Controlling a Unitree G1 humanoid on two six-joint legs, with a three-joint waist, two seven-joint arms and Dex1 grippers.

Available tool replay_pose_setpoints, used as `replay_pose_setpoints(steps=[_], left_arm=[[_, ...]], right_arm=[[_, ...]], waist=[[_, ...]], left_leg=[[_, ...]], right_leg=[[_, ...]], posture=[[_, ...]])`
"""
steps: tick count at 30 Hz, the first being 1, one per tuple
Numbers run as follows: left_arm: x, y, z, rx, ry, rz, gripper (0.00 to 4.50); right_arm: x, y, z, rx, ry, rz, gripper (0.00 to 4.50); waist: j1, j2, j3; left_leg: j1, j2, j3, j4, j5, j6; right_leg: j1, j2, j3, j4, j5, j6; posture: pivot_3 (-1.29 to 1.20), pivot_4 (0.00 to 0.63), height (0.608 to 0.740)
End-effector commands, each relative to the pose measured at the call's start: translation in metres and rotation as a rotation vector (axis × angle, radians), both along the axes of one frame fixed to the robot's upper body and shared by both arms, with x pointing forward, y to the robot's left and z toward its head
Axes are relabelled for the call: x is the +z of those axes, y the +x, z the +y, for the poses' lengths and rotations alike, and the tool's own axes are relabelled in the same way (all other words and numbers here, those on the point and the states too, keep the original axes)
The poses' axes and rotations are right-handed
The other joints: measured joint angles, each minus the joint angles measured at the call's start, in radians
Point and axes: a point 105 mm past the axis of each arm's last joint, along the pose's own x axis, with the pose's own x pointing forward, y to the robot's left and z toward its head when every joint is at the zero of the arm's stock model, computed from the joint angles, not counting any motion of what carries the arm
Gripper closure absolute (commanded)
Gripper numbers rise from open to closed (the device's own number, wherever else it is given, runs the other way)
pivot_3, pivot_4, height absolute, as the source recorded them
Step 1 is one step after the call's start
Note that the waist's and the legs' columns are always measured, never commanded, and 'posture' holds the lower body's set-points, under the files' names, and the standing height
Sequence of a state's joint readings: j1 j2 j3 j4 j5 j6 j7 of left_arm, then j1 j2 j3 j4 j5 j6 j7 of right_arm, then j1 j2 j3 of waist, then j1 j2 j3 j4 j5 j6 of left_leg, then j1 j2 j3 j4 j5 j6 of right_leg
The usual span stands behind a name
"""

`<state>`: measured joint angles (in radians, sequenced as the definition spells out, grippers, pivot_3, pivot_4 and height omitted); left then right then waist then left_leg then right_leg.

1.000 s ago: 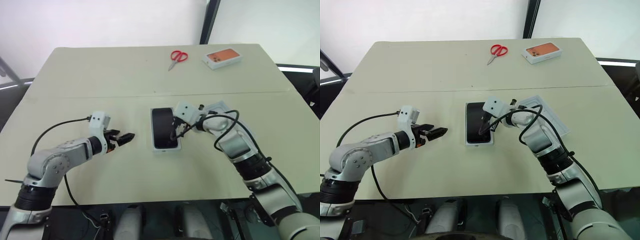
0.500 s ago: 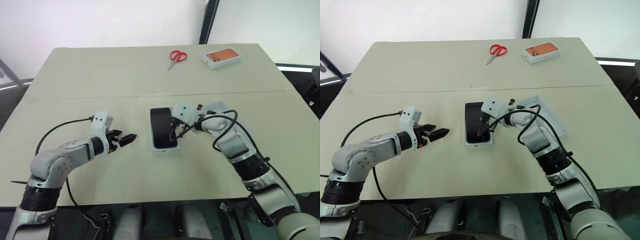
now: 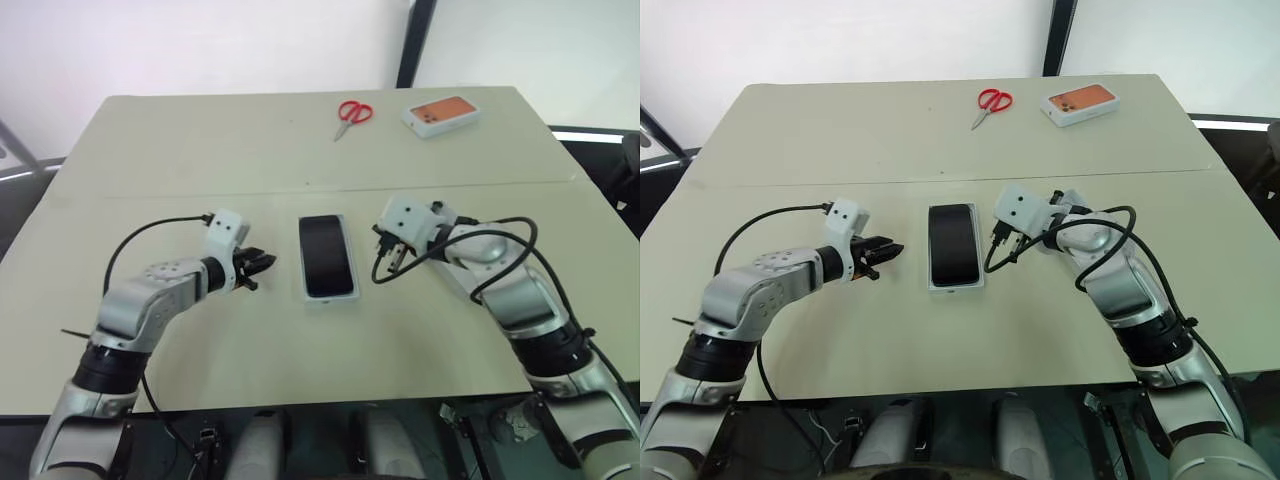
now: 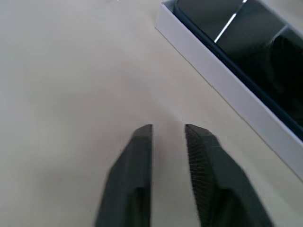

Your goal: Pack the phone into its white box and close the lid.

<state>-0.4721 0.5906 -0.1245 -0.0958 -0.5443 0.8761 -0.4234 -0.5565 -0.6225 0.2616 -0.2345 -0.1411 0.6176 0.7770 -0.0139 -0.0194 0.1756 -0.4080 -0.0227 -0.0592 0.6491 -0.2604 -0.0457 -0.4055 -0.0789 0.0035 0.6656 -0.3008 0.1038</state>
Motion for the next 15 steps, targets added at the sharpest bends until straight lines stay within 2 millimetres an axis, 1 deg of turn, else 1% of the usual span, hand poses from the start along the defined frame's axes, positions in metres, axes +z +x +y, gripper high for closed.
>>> replay_pose_setpoints(steps=[1,5,7,11,15], left_arm=[[0.009,0.01,-0.001,-0.012,0.031,-0.053,4.44],[0.005,0.015,-0.009,-0.054,0.072,-0.055,4.44],[0.007,0.015,-0.015,-0.082,0.053,-0.061,4.44],[0.008,0.005,-0.025,-0.163,0.045,-0.045,4.44],[0.003,-0.005,-0.027,-0.219,0.08,-0.006,4.44]], right_arm=[[0.016,-0.003,-0.002,0.008,0.009,-0.054,4.5],[0.015,-0.005,-0.006,-0.008,0.005,-0.048,4.5],[0.012,-0.006,-0.009,-0.015,-0.008,-0.038,4.5],[-0.001,-0.011,-0.011,-0.005,-0.043,0.003,4.5],[-0.016,-0.018,-0.001,0.035,-0.042,0.051,4.5]], waist=[[0.001,0.0,0.0],[0.001,0.0,0.0],[0.003,0.0,0.0],[0.002,0.0,0.0],[-0.003,0.0,0.0]], left_leg=[[0.0,0.0,0.0,0.0,0.0,0.0],[0.0,0.0,0.0,0.0,0.0,0.0],[0.0,0.0,0.0,0.0,0.0,0.0],[0.0,0.0,0.0,0.001,0.0,0.0],[0.0,0.0,0.0,0.001,0.0,0.001]], right_leg=[[0.0,0.0,0.0,0.0,0.0,0.0],[0.0,0.0,0.0,0.0,0.0,0.0],[0.001,0.0,0.0,0.0,0.0,0.0],[0.0,-0.001,0.0,0.0,0.0,0.0],[0.0,0.0,0.0,0.0,0.0,0.0]], posture=[[0.0,0.15,0.74],[0.0,0.15,0.74],[0.0,0.15,0.74],[0.0,0.15,0.74],[0.0,0.15,0.74]])
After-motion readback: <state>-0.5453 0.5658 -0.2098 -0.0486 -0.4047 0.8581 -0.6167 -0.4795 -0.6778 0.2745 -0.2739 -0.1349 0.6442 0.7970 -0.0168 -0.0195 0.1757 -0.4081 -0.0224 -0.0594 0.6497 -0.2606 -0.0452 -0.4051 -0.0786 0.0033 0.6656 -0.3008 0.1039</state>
